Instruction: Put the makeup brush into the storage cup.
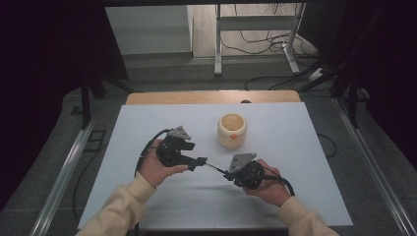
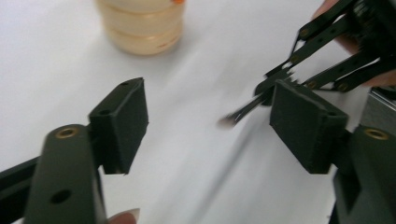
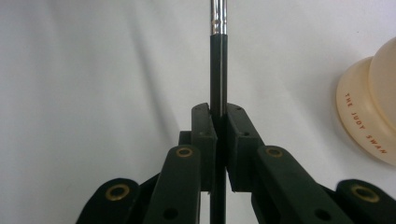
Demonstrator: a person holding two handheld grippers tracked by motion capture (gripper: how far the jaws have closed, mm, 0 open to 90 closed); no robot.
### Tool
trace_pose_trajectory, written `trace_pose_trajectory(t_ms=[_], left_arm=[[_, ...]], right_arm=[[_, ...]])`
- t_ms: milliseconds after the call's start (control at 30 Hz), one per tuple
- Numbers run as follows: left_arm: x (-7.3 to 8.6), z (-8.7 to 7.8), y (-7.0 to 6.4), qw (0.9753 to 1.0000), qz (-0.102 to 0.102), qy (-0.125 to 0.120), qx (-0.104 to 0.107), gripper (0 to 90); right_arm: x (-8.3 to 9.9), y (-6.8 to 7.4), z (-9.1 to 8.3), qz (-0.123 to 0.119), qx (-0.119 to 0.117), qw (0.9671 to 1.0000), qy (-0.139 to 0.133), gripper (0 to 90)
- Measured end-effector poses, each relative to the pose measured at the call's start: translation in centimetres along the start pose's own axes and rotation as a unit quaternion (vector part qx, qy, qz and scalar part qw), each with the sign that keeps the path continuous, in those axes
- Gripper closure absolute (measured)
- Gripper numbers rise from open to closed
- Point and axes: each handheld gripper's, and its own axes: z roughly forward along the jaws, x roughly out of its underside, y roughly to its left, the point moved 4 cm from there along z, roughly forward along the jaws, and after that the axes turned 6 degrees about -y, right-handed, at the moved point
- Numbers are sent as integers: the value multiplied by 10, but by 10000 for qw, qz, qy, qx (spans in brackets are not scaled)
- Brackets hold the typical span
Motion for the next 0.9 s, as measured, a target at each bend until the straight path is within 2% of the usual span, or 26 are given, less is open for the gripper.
trace_pose_trajectory(t_ms=[67,200,333,500,733,900], left_arm=[[9,-5,5,9999,-38,2,-114,261],[23,-9,13,9997,-137,26,-217,247],[34,-9,19,9993,-120,121,-327,238],[37,-9,21,9993,-155,84,-337,234],[40,-2,19,9991,-8,208,-372,215],[44,1,20,9984,72,270,-482,193]], right_arm=[[0,-1,-1,99,-35,9999,-53,829],[1,-2,0,155,-43,9998,-69,829],[1,-3,0,184,-52,9998,-92,828],[1,-3,1,221,-62,9997,-101,829],[3,-4,0,261,-26,9996,-112,828],[4,-5,-2,413,-69,9990,-174,829]])
